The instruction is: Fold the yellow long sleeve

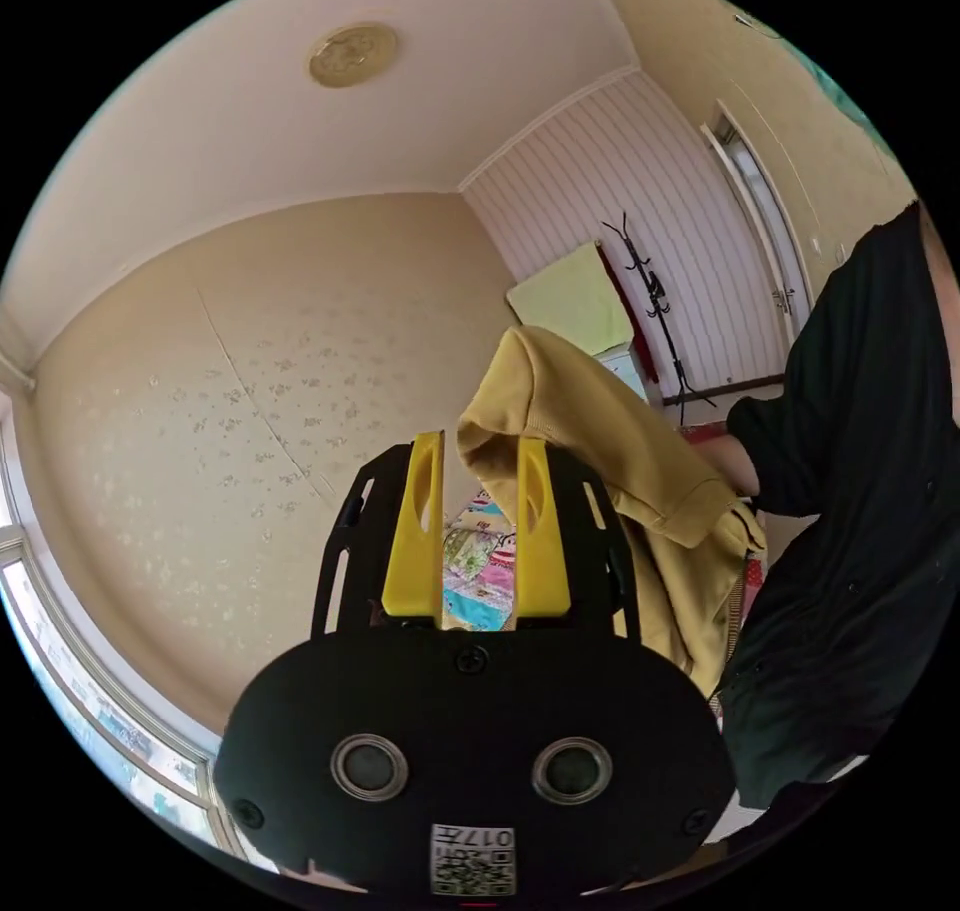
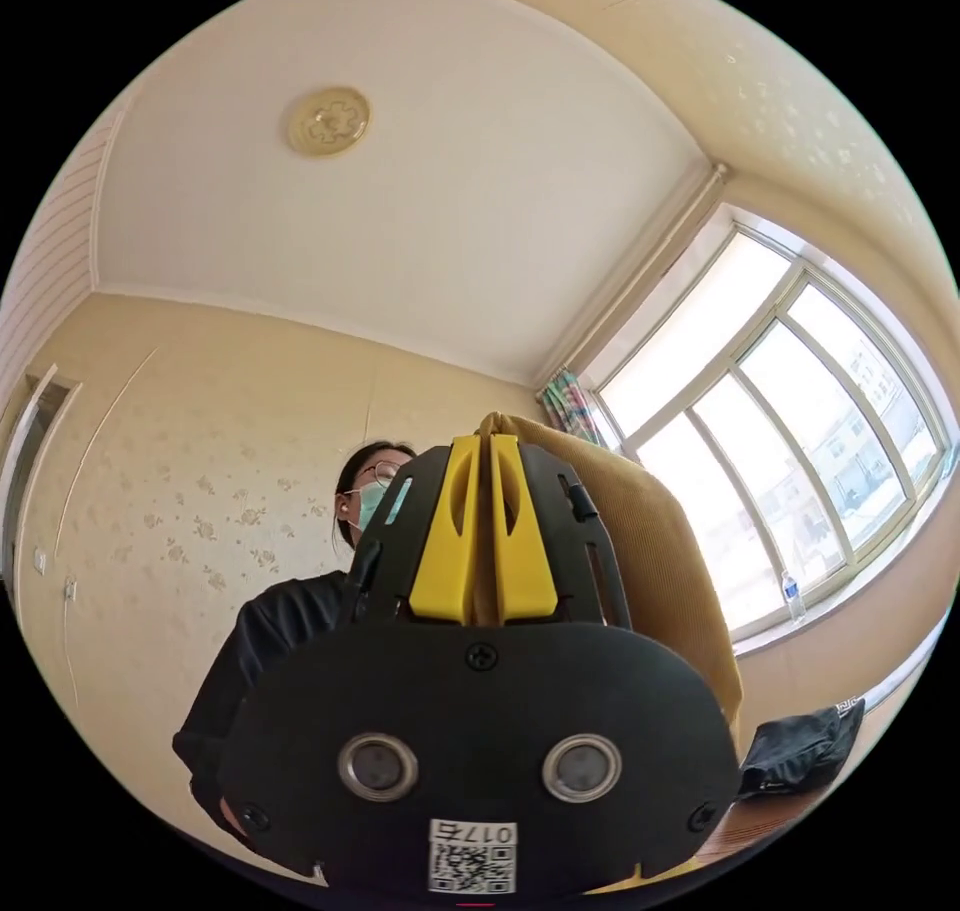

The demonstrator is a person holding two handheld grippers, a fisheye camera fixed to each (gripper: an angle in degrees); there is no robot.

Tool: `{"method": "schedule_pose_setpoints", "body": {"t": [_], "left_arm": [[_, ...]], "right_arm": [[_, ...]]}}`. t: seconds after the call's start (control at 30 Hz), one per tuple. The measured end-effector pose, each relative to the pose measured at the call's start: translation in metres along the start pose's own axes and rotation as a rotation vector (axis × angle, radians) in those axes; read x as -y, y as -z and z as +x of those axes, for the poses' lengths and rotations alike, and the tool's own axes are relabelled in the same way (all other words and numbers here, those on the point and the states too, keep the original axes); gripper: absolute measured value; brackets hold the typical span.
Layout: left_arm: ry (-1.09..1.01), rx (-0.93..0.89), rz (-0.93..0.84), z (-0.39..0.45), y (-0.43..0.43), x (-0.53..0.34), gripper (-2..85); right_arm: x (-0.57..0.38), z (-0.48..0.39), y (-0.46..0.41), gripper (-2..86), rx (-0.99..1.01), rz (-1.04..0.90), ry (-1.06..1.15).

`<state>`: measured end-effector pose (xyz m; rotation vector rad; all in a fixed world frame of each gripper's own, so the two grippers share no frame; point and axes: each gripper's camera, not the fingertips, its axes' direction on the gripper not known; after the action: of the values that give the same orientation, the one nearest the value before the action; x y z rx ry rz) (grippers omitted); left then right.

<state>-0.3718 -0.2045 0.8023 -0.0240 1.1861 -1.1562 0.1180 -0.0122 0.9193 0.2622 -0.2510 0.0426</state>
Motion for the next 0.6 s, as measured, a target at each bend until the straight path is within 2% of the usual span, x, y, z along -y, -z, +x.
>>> {"method": "schedule_pose_setpoints", "body": {"t": [0.1, 0.2, 0.3, 0.43, 0.6], "left_arm": [[-0.108, 0.032, 0.008, 0.013, -0.002, 0.013, 10.8], [-0.163, -0.056, 0.100, 0.021, 0.005, 0.021, 6.0], [-0.045, -0.158, 0.134, 0.008, -0.005, 0.031, 1.7], [0.246, -0.347, 0.207, -0.027, -0.035, 0.036, 0.4], [0.397, -0.266, 0.225, -0.033, -0.052, 0.049, -0.1]], "right_arm": [[-0.004, 0.015, -0.001, 2.0, -0.025, -0.052, -0.067], [-0.014, 0.030, 0.004, 2.1, -0.106, -0.060, -0.130], [-0.029, 0.049, 0.015, 2.2, -0.160, -0.021, -0.193], [-0.053, 0.068, 0.038, 2.6, -0.299, 0.074, -0.285], [-0.084, 0.039, 0.037, 3.2, -0.534, 0.067, -0.218]]}}
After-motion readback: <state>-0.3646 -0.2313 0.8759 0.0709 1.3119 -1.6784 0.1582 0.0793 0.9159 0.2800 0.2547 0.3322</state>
